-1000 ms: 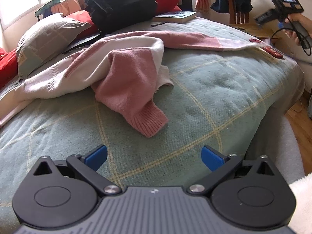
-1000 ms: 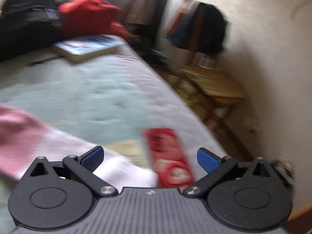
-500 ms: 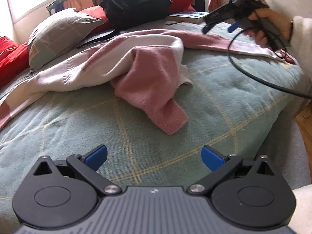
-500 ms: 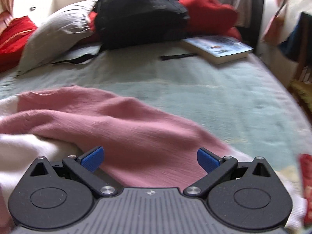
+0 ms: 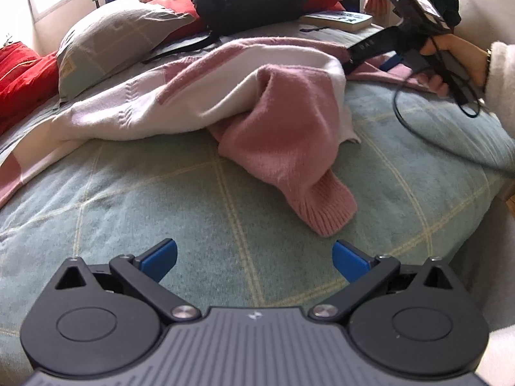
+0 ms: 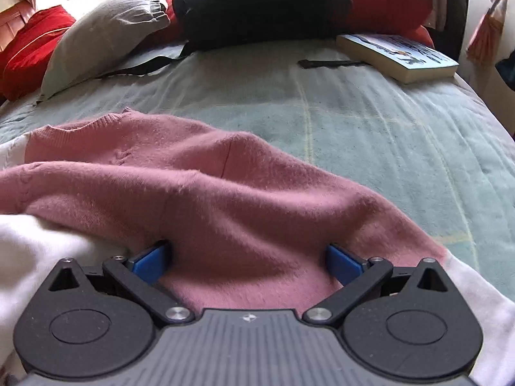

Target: Fold clothes

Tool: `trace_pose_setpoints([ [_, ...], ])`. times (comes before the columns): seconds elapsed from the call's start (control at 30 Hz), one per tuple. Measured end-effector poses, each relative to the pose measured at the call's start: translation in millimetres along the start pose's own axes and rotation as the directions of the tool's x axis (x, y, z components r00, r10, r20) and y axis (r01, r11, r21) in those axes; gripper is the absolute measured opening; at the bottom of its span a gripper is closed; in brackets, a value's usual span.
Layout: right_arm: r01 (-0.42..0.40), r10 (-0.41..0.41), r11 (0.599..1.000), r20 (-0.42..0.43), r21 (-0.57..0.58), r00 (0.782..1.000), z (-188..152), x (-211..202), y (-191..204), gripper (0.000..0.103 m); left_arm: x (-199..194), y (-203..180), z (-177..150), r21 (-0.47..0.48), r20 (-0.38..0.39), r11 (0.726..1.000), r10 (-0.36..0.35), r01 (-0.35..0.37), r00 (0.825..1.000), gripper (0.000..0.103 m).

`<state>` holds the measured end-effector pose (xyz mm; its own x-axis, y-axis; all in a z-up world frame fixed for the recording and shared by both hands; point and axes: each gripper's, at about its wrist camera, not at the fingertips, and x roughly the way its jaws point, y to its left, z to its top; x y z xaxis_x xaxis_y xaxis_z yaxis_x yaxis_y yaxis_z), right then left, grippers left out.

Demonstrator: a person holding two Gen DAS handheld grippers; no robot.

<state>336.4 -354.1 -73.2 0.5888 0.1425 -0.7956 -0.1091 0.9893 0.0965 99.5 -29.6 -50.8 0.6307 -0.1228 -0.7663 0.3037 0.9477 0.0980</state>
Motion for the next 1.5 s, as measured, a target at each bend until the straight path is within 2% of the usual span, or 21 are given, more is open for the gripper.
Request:
trace_pose_setpoints([
  [0.13,-0.061,0.06,0.998,0.028,0.017,0.998,-9,-28,4,0.103,-5,-1,0,0.005,0.015,1.0,-0.006,0.005,1.0,0.102],
  [0.27,-0.123,0.126,0.989,0.024,-0.077,0.992,-31,-54,32,0.103,-9,0,-4,0.001,0.018,1.0,0.007,-0.007,1.0,0.102],
  [0.43,-0.174,0.173,0.969,-0.022,-0.177,0.985,-71,-76,68,0.103,-15,1,-10,-0.004,0.025,1.0,0.019,-0.019,0.999,0.102],
  [0.53,-0.129,0.124,0.974,-0.039,-0.186,0.991,-98,-85,83,0.103,-17,1,-12,0.004,0.023,1.0,0.011,-0.011,1.0,0.102],
  [0.7,0.016,-0.02,0.976,-0.014,-0.219,1.0,-139,-106,104,0.103,-19,-2,-1,0.055,0.036,0.998,-0.006,0.004,0.999,0.102],
  [0.8,0.0,-0.006,0.983,-0.034,-0.186,0.999,-154,-117,108,0.103,-22,-7,14,0.093,0.049,0.994,-0.059,0.055,0.997,0.102],
  [0.9,-0.003,-0.001,0.986,-0.024,-0.168,1.0,-165,-127,109,0.103,-22,-14,31,0.113,0.047,0.986,-0.128,0.122,0.991,0.102],
  [1.0,0.032,-0.033,0.988,0.0,-0.148,0.999,-169,-132,103,0.103,-20,-25,52,0.121,0.034,0.973,-0.204,0.199,0.978,0.102],
  [1.17,0.031,-0.03,0.996,0.017,-0.081,0.999,-179,-140,77,0.103,-6,-55,80,0.155,0.022,0.952,-0.269,0.263,0.963,0.102],
  [1.3,0.029,-0.028,0.999,0.032,-0.02,0.999,-188,-146,53,0.103,15,-79,93,0.134,-0.021,0.923,-0.361,0.361,0.932,0.102],
  [1.43,0.026,-0.027,0.999,0.039,0.042,0.999,-196,-148,32,0.103,45,-99,99,0.106,-0.071,0.911,-0.392,0.398,0.917,0.102],
  [1.5,0.028,-0.031,0.997,0.041,0.066,0.999,-198,-148,24,0.103,62,-102,101,0.081,-0.107,0.923,-0.367,0.376,0.924,0.102],
])
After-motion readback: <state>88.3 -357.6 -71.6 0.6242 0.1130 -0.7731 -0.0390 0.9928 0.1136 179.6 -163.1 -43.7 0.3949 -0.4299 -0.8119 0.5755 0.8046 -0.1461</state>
